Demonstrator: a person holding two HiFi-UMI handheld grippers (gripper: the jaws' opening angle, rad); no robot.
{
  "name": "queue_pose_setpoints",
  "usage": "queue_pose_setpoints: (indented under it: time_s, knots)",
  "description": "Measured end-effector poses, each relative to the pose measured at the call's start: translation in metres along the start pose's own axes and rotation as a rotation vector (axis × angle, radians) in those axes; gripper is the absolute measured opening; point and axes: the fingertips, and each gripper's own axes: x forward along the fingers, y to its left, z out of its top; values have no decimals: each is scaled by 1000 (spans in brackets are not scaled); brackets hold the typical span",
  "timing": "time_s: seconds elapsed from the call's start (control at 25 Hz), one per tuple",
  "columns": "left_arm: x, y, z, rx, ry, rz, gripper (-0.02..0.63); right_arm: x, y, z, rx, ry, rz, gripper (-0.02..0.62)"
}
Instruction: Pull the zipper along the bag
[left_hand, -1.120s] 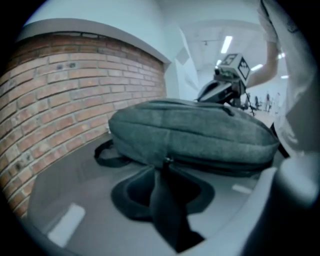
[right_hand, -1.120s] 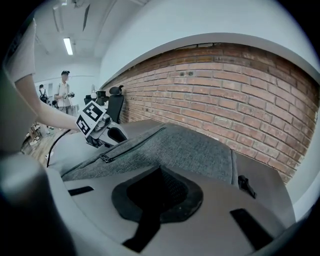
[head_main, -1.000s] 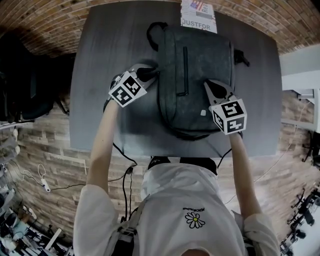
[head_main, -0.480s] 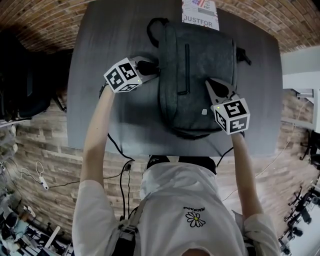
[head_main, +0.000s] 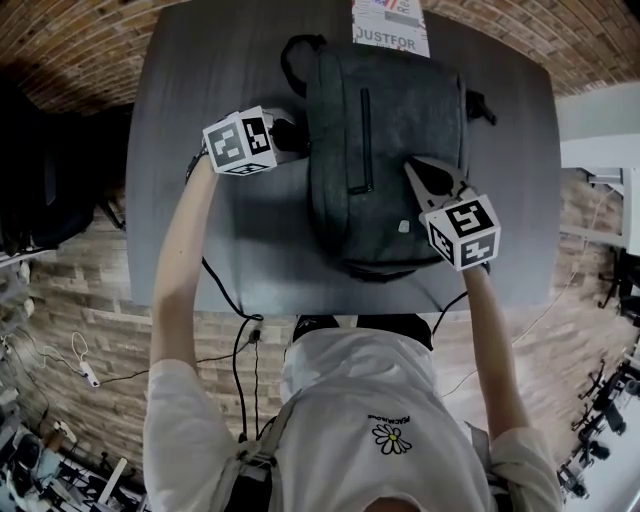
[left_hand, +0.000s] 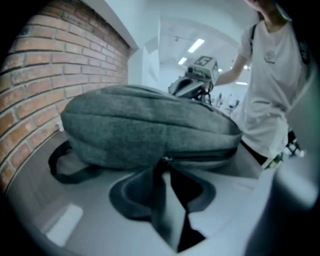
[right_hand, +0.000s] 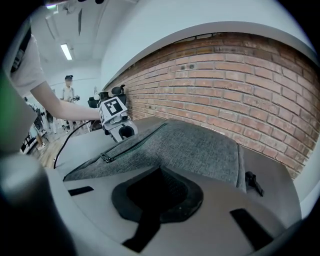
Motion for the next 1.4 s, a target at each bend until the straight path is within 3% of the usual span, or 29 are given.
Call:
queue_pose_setpoints:
  time_s: [0.24, 0.4, 0.84, 1.12, 1.4]
  knots:
    - [3, 0, 2, 6, 25, -38, 106, 1, -1, -2, -7, 4, -2, 0]
    - [-3, -7, 0, -27, -18, -43, 41, 3, 0, -2, 4, 12, 16, 0]
    - [-15, -14, -4, -142, -108, -27, 31, 2, 1, -2, -4, 7, 14, 1]
    - [-4, -11, 1, -189, -158, 27, 30, 2, 1, -1, -14, -1, 4, 0]
    - [-5, -9, 1, -97, -115, 164, 64, 1, 1, -1, -22, -6, -5, 0]
